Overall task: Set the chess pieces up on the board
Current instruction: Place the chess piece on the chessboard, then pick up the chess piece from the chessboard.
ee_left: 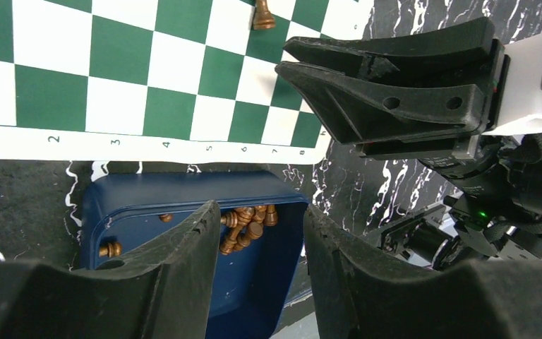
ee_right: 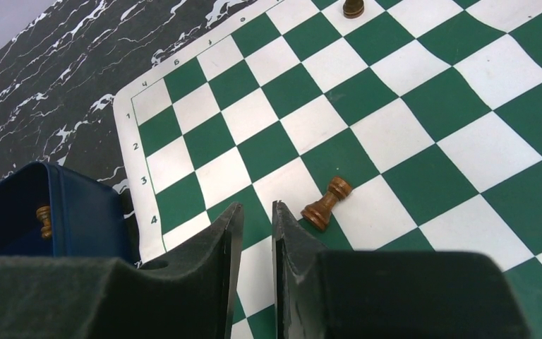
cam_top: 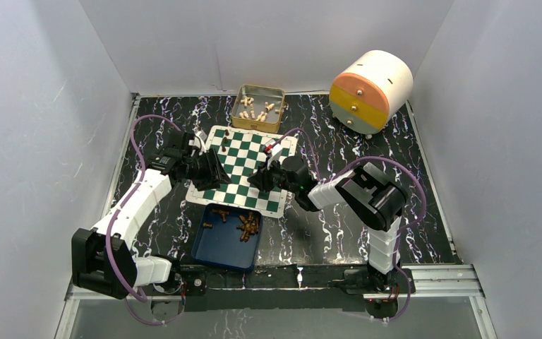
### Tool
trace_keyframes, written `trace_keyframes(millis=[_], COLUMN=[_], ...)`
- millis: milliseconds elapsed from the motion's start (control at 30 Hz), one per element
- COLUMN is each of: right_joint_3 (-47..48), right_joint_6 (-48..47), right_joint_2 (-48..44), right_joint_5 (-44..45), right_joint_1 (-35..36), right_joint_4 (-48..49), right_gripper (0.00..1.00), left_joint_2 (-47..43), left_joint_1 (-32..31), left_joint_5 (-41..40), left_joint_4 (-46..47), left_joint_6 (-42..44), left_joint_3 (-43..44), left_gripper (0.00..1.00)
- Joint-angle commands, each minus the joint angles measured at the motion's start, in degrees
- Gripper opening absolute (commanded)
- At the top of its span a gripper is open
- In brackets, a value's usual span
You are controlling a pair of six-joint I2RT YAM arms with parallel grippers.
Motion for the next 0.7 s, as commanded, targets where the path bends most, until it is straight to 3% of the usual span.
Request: trace_keyframes(millis=[0,167,400,667], right_joint_3=[0.09,1.38,16.33,24.03], right_joint_6=[-1.30,-1.85,5.77,11.48], right_joint_2=[-2.09,-6.50,-4.00,0.80], right_joint_5=[0.26,2.50,13.36,23.42], right_joint_1=[-0.27,-0.31,0.02,2.76], right_joint_4=[3.10,-4.51,-35.96,-46.00], right_gripper=[0.31,0.35,0.41,0.46], left_joint_2=[-2.07,1.06,0.43,-6.69], left_joint_1=[0.07,0.14,0.11,0.12], left_joint_5=[-3.55,-6.70,-14.55,-19.52], left_joint_4=[-2.18,-3.18,-1.15,4.25], left_joint_6=[2.26,4.02,4.81,7.01], left_joint_3=[1.60,3.92,4.02,-2.20], left_gripper=[0.45,0.45,0.44,0.45])
